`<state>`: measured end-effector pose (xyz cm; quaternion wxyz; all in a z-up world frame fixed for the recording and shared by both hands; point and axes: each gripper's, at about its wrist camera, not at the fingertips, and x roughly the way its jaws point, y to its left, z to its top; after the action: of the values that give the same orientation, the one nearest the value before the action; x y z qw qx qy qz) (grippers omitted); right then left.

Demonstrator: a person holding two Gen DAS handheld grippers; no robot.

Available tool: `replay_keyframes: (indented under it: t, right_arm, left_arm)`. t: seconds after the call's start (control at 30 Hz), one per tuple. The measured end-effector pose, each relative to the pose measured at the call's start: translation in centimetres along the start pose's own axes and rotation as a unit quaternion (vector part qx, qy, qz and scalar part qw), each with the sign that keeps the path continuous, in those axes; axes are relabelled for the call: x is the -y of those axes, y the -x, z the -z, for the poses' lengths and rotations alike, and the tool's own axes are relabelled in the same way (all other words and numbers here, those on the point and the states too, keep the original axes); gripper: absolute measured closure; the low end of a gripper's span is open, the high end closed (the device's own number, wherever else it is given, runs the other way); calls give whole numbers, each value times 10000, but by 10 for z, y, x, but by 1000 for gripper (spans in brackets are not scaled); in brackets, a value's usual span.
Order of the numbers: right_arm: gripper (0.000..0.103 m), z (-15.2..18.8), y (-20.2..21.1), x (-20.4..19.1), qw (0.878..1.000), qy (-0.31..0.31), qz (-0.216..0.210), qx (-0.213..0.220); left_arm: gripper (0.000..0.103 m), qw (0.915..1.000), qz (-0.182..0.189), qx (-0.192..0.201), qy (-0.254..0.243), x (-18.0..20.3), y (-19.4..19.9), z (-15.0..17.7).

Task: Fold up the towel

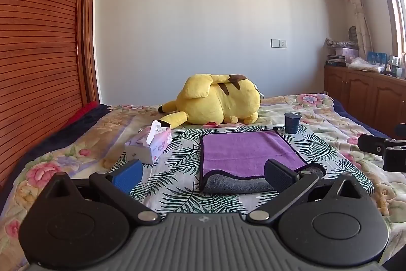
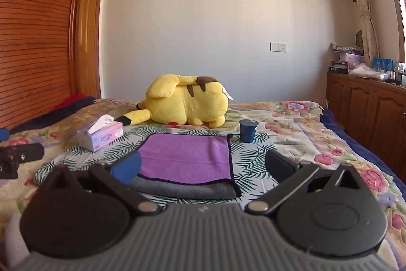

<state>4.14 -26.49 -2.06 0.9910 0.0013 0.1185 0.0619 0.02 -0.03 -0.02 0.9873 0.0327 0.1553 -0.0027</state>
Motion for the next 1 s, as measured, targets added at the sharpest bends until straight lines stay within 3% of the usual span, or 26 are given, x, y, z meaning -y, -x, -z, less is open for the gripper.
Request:
replay_keyframes:
  t: [1.0]
  right_arm:
    - [0, 1, -1, 2, 10000, -26, -10, -24]
  left_arm:
    - [18, 10000, 1, 42, -10, -3, -3, 0]
